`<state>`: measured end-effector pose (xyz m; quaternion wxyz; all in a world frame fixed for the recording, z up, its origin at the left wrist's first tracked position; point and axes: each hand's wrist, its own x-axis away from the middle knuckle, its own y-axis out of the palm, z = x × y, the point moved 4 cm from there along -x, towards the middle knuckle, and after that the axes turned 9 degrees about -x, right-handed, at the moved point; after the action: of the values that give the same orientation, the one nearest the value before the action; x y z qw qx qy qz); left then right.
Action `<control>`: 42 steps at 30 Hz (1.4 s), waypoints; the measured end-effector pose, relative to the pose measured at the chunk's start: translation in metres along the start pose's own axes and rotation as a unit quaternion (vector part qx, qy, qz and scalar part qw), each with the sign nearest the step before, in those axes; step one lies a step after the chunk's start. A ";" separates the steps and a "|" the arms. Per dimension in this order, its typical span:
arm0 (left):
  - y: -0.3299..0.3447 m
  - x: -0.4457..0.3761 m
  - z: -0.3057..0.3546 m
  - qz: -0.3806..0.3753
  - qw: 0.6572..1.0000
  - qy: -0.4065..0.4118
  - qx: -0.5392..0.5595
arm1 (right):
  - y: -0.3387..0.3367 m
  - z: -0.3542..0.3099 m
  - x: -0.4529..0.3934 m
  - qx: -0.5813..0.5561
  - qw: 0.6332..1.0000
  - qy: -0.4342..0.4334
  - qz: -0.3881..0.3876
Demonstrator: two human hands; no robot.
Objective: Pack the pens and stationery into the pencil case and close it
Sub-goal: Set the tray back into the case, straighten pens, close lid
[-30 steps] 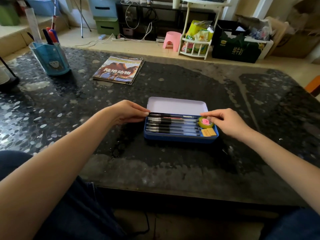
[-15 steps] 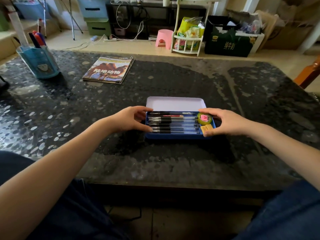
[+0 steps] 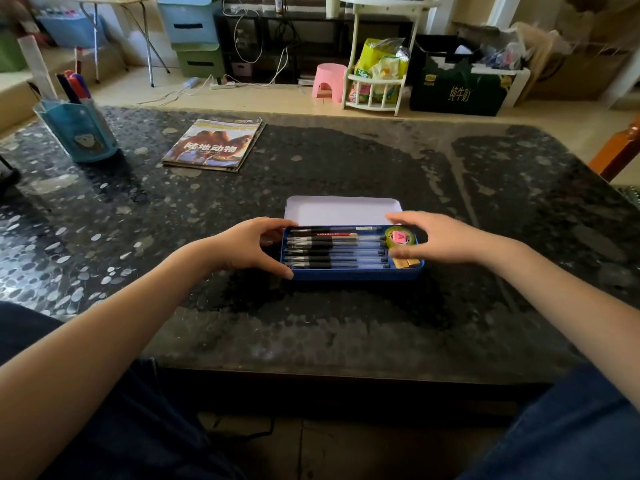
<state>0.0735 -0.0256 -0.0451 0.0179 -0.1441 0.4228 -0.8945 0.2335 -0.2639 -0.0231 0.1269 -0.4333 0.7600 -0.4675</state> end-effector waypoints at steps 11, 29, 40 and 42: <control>-0.008 -0.008 -0.002 -0.025 0.998 -0.001 -0.059 | 0.018 -0.008 -0.014 0.004 1.000 -0.026 0.007; -0.024 -0.005 0.014 0.110 0.982 0.056 -0.141 | 0.027 -0.033 -0.006 0.029 0.970 -0.188 0.151; -0.020 -0.005 0.022 0.131 0.985 0.052 -0.101 | 0.031 -0.035 -0.010 -0.012 0.984 -0.119 0.128; -0.020 -0.005 0.021 0.143 0.983 0.051 -0.100 | 0.031 -0.035 -0.010 -0.017 0.985 -0.114 0.126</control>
<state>0.0863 -0.0274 -0.0185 0.1090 -0.0372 0.5264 -0.8424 0.2017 -0.2291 -0.0316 0.2632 -0.3869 0.7967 -0.3826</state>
